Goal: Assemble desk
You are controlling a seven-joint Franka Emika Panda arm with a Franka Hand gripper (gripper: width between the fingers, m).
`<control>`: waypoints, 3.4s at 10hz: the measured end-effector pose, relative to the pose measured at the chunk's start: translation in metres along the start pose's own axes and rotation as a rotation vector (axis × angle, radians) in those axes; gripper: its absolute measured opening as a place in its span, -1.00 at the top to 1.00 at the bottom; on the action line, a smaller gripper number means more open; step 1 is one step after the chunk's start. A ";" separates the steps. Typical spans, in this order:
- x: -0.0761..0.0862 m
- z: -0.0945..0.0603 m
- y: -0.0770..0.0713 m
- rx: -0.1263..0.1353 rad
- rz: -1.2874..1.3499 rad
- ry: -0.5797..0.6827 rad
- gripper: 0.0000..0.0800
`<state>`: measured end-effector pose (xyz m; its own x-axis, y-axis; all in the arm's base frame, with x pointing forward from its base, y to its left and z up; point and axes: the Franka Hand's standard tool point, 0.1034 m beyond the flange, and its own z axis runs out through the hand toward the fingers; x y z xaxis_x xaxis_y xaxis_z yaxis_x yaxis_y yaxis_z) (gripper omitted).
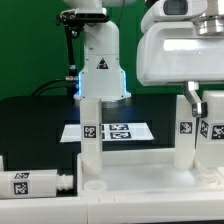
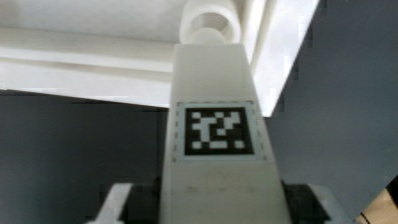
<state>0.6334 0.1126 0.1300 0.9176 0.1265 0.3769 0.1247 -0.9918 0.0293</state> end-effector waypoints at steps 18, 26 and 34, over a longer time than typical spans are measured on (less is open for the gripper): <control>-0.003 0.019 0.002 -0.012 -0.011 0.038 0.29; 0.002 0.016 0.008 0.039 0.177 -0.345 -0.62; 0.002 0.021 0.004 -0.020 0.479 -0.402 0.29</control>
Offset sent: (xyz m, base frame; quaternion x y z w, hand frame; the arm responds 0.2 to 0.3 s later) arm 0.0003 0.0064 -0.0117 0.0180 0.0019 0.0163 0.9997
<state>0.6437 0.1095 0.1120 0.9408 -0.3381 -0.0251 -0.3388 -0.9401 -0.0378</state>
